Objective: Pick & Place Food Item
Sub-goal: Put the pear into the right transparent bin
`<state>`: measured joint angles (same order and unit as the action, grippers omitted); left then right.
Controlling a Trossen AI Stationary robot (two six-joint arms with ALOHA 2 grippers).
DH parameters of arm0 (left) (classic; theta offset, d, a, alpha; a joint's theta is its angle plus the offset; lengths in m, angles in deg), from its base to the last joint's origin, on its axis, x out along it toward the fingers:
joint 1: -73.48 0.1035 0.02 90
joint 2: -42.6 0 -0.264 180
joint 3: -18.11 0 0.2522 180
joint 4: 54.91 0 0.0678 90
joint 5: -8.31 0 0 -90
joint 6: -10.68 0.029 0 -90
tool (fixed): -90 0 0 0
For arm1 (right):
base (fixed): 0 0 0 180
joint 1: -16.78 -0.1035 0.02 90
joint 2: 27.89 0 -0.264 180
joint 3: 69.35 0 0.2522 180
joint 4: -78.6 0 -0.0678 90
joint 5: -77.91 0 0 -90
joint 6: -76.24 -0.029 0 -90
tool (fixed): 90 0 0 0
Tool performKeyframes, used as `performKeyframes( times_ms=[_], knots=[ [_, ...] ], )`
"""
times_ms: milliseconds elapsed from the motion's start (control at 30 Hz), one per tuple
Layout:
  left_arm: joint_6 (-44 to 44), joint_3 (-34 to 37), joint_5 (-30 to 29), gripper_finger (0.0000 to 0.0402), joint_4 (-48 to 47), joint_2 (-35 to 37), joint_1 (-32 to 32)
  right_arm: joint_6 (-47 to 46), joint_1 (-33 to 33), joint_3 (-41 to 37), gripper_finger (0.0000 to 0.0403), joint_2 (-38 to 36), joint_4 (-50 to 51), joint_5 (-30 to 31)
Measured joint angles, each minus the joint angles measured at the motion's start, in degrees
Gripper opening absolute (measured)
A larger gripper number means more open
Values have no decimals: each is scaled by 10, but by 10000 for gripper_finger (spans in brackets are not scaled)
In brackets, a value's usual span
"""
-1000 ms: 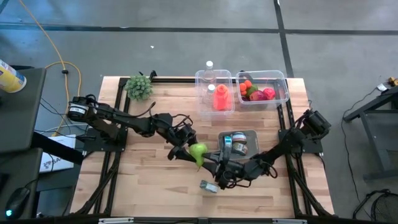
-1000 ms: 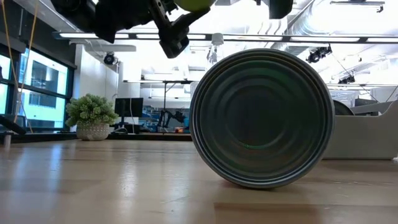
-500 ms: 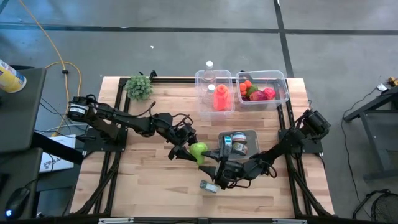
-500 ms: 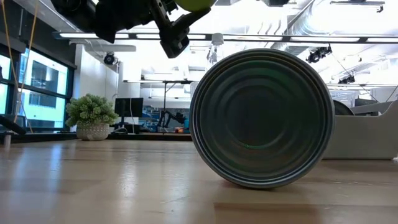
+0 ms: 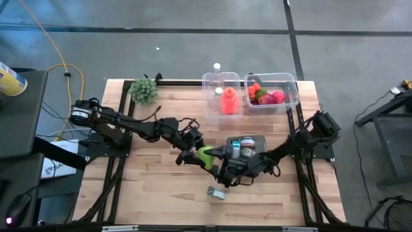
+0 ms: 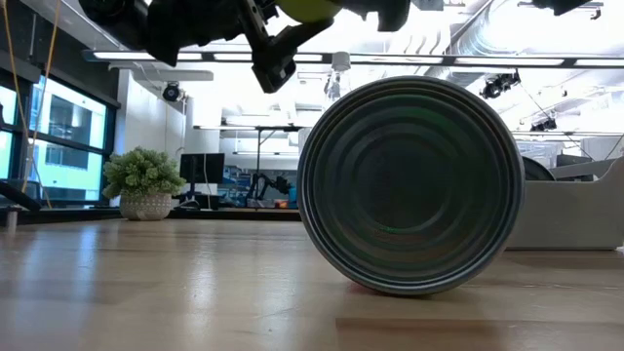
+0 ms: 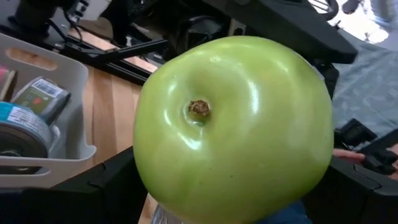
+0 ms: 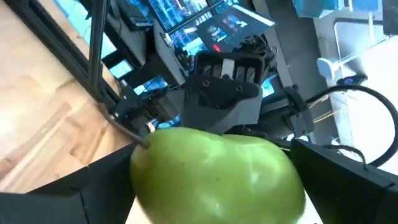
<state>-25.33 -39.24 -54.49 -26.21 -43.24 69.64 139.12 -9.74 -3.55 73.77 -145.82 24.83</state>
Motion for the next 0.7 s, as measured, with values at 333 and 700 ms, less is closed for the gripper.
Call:
performKeyframes(
  times_ms=[333,700],
  knots=[
    [4,0,-23,328,1,0,-18,-104,7,0,384,0,-2,1],
    [-1,1,-25,328,-3,0,-16,-113,18,0,325,-1,38,39]
  ],
)
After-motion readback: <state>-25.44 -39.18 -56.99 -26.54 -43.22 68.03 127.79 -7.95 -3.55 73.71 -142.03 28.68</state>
